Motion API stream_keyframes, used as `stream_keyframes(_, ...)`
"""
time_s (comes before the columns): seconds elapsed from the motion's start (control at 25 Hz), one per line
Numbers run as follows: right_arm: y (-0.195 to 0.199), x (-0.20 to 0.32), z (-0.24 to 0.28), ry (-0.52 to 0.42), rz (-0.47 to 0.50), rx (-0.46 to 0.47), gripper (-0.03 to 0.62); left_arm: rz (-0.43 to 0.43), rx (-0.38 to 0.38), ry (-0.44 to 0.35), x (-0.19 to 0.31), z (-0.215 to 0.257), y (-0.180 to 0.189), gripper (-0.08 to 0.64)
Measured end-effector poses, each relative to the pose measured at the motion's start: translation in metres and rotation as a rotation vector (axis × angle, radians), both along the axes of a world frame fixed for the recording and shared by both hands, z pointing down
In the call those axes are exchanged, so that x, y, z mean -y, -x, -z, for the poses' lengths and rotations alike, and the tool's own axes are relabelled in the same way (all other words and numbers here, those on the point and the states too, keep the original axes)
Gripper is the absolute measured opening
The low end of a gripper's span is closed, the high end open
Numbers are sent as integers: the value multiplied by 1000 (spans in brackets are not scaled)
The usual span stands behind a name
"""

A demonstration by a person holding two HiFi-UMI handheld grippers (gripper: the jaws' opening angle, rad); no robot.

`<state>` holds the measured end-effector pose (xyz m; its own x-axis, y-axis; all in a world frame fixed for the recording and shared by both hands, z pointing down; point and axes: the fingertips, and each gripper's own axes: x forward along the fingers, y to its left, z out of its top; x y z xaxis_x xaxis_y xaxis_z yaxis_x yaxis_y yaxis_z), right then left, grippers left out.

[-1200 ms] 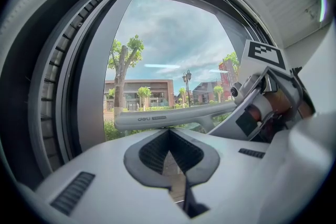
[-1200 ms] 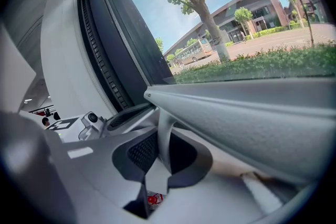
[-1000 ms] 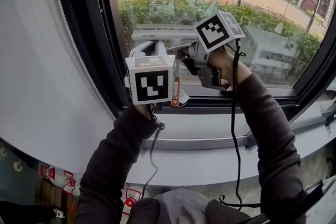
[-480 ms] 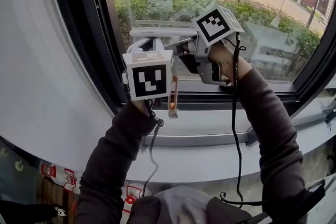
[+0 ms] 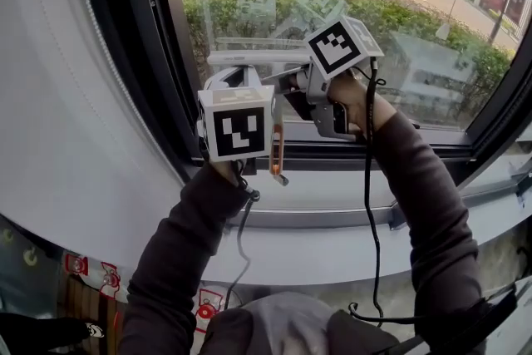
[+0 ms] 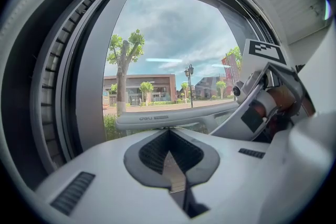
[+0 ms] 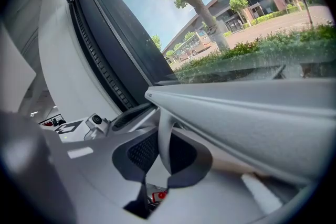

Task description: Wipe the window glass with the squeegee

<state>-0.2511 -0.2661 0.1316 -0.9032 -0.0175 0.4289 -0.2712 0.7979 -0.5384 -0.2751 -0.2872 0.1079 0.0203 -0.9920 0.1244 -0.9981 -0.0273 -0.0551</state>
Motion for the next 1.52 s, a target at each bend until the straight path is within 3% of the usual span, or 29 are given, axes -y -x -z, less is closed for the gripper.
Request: stream_keyframes(1.52,2,0,-77,65,-16,-57,28,18,-51,134,1,-79,6,-2)
